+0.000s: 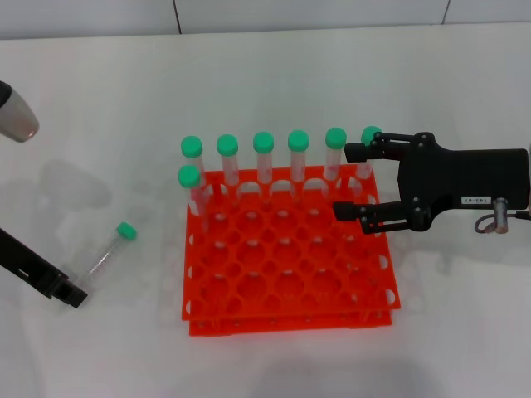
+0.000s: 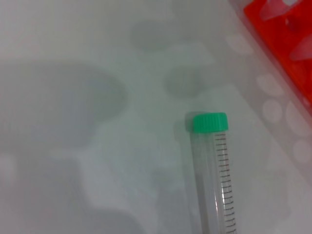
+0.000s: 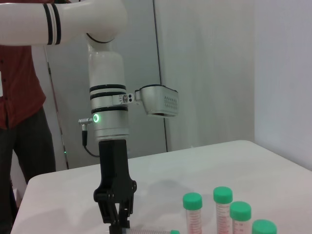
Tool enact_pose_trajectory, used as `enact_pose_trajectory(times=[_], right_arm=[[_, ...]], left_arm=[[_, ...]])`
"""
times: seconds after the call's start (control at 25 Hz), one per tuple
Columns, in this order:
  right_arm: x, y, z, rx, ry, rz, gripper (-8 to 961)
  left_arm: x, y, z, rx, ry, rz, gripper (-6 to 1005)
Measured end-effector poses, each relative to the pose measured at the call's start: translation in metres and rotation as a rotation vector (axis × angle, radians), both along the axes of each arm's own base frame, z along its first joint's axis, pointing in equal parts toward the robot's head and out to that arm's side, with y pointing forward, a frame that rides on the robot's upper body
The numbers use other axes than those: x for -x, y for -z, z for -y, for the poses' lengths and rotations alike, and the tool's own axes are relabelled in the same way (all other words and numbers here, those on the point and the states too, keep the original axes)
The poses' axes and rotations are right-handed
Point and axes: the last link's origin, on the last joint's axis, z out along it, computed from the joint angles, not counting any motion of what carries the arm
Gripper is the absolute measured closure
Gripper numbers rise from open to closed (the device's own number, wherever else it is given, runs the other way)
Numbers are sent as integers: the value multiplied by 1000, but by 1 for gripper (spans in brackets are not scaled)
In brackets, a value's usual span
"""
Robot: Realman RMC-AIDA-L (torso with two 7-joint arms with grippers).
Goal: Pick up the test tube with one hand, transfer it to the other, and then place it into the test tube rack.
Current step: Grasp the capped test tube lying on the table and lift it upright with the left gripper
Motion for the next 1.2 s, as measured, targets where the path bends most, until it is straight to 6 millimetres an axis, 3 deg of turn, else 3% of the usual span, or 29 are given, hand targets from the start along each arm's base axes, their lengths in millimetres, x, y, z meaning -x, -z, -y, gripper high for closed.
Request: enact_pose_trajectory(times=[1.2], right_arm=[[0,0,-2,-11,4,3,125]], left_arm=[[0,-3,-12,-74,45,3,801]])
